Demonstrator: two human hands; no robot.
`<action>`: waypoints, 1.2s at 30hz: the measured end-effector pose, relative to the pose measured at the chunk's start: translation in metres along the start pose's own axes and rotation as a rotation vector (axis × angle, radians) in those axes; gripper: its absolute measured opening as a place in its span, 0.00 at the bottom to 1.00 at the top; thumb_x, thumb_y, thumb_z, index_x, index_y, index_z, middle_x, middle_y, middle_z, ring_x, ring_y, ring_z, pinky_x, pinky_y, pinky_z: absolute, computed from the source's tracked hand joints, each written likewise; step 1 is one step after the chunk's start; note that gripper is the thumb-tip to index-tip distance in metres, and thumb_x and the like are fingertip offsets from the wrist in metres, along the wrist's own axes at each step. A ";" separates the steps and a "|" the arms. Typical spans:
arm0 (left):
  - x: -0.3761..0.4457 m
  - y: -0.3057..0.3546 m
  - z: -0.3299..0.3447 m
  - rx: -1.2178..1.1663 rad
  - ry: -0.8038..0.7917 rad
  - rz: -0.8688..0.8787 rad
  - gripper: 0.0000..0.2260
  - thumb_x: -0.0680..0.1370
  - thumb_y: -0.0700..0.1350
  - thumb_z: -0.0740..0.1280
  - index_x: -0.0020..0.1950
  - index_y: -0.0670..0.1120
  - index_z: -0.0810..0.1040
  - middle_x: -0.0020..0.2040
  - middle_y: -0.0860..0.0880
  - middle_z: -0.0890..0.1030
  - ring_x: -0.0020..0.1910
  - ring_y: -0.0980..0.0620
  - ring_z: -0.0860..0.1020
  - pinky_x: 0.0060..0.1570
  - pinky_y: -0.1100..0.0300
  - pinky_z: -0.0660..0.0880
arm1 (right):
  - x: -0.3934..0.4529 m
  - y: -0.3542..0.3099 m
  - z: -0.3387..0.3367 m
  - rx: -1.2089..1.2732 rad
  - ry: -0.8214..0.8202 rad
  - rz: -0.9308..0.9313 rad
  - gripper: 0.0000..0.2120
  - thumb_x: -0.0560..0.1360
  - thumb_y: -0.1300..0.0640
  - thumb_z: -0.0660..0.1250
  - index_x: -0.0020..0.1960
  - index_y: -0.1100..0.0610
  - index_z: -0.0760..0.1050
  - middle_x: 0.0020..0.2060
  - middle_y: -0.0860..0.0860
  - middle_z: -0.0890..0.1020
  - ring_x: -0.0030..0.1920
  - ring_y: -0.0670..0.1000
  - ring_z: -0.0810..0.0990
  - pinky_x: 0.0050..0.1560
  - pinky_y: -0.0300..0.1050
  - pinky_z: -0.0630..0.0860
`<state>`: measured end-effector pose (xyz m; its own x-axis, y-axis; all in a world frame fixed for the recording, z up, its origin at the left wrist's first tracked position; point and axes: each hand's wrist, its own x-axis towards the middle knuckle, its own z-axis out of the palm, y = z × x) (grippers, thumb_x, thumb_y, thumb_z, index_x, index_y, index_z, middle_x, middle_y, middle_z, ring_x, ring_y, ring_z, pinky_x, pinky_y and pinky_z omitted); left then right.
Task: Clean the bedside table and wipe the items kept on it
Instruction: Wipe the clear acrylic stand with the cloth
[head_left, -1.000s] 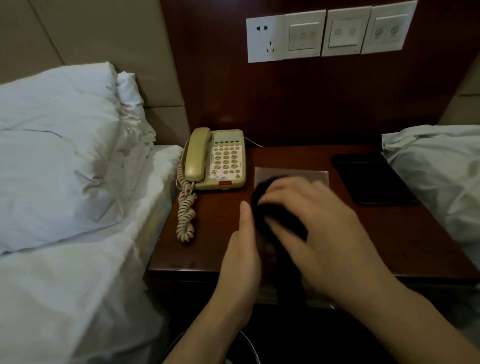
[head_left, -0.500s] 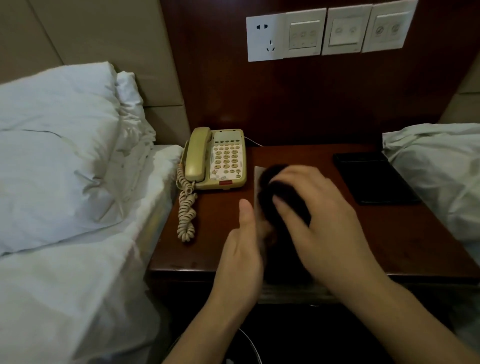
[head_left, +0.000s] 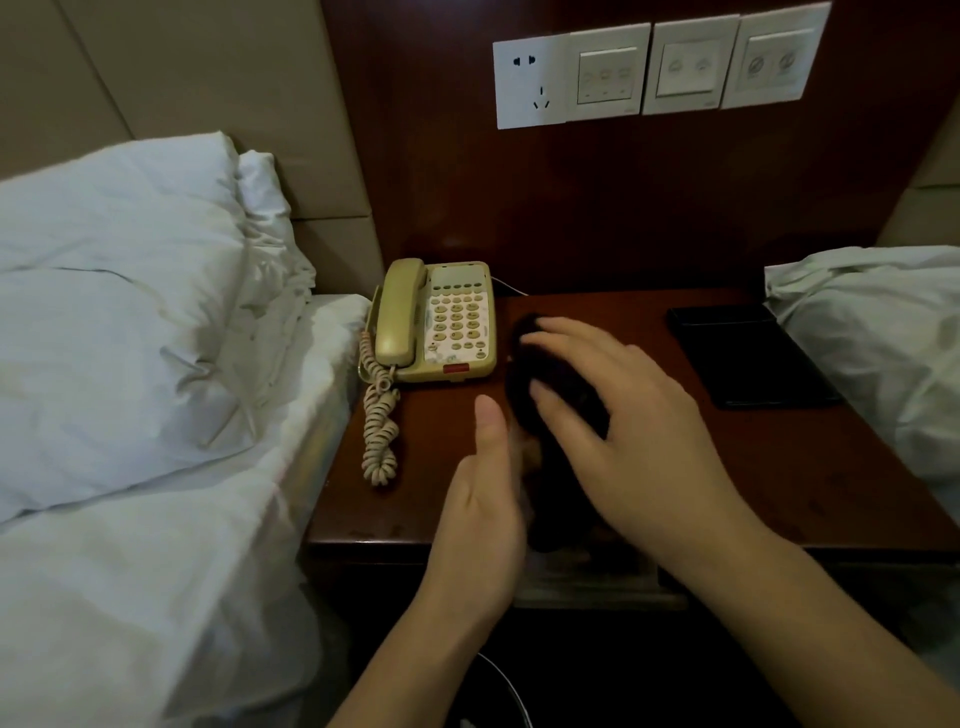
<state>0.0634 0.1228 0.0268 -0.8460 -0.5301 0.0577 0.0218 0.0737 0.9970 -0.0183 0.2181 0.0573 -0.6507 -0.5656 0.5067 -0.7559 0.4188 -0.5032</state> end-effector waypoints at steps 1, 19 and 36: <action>0.003 -0.004 -0.003 0.055 -0.005 0.024 0.42 0.70 0.78 0.53 0.70 0.48 0.74 0.66 0.45 0.78 0.68 0.45 0.75 0.61 0.68 0.71 | -0.009 -0.001 0.002 -0.002 -0.070 -0.034 0.21 0.78 0.48 0.61 0.71 0.39 0.69 0.71 0.33 0.67 0.66 0.33 0.64 0.64 0.29 0.59; 0.011 0.002 -0.005 -0.113 -0.064 -0.054 0.27 0.77 0.61 0.57 0.46 0.43 0.89 0.37 0.41 0.86 0.31 0.52 0.83 0.30 0.61 0.80 | -0.011 0.019 -0.013 -0.037 0.139 0.134 0.17 0.79 0.53 0.65 0.67 0.49 0.76 0.67 0.43 0.76 0.64 0.44 0.74 0.65 0.41 0.69; 0.011 0.012 -0.007 -0.128 0.032 0.060 0.21 0.82 0.54 0.57 0.41 0.44 0.84 0.34 0.49 0.86 0.32 0.61 0.82 0.31 0.72 0.74 | -0.040 -0.008 -0.005 -0.090 -0.120 -0.164 0.20 0.73 0.56 0.71 0.63 0.44 0.74 0.66 0.38 0.71 0.57 0.43 0.73 0.56 0.31 0.69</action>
<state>0.0581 0.1125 0.0399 -0.8238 -0.5546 0.1170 0.1415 -0.0014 0.9899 0.0133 0.2411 0.0447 -0.5092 -0.7096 0.4871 -0.8579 0.3730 -0.3535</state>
